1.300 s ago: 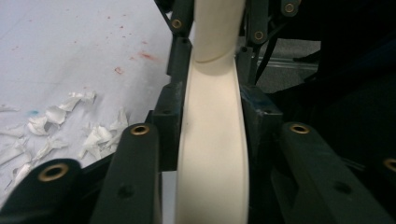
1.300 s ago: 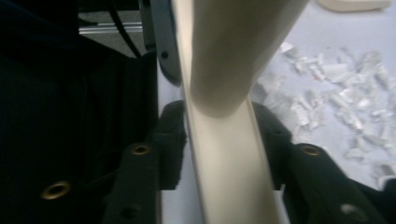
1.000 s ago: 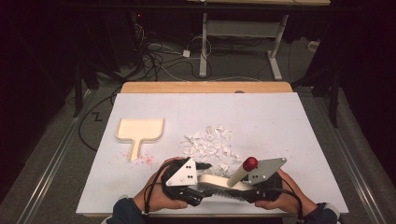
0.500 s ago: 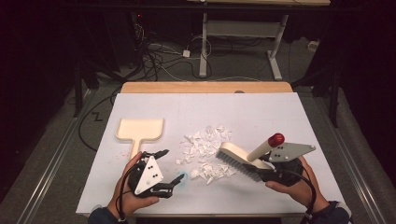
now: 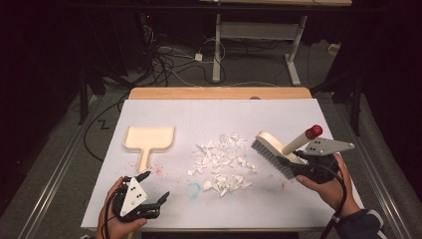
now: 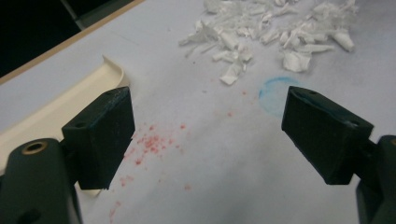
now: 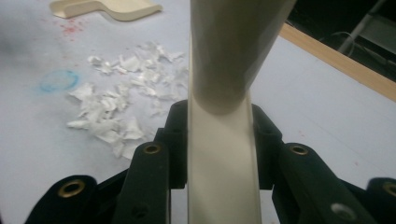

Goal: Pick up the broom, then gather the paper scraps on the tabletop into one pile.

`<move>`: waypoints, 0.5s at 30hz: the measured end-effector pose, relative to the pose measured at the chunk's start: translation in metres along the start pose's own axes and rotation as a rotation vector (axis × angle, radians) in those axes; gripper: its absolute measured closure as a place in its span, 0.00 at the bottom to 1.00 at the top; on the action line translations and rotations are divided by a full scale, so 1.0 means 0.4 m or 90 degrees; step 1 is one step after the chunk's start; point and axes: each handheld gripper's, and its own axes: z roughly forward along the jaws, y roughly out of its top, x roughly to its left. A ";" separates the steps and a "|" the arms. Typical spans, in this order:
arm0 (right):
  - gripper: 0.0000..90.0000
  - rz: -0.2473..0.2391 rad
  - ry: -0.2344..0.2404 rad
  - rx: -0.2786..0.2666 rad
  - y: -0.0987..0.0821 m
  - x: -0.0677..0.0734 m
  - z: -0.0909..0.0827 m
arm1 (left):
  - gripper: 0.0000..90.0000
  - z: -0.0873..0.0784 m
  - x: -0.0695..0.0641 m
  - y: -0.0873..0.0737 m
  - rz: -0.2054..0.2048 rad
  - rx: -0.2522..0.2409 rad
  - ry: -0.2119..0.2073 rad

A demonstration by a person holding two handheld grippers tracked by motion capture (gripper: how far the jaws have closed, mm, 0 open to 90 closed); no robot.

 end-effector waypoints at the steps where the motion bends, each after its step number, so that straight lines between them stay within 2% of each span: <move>1: 0.76 0.005 -0.020 0.005 -0.002 -0.013 0.006 | 0.18 -0.001 -0.002 -0.004 0.002 0.003 0.005; 3: 0.76 0.013 -0.022 0.009 -0.004 -0.019 0.009 | 0.18 -0.001 -0.006 -0.007 0.005 0.009 0.004; 4: 0.76 0.017 -0.037 0.014 -0.006 -0.031 0.017 | 0.18 0.000 -0.009 -0.009 0.002 0.017 0.001; 6: 0.76 0.017 -0.043 0.020 -0.006 -0.037 0.022 | 0.18 0.002 -0.012 -0.010 0.009 0.021 0.004; 10: 0.76 0.027 -0.064 0.028 -0.002 -0.063 0.040 | 0.18 0.004 -0.012 -0.014 0.005 0.027 0.004; 12: 0.76 0.025 -0.073 0.032 0.004 -0.077 0.050 | 0.18 0.006 -0.012 -0.015 0.008 0.032 0.008; 13: 0.76 0.016 -0.082 0.046 0.014 -0.091 0.063 | 0.18 0.005 -0.010 -0.015 0.006 0.032 0.009; 15: 0.76 0.011 -0.093 0.050 0.020 -0.097 0.070 | 0.18 0.006 -0.006 -0.015 0.009 0.028 0.013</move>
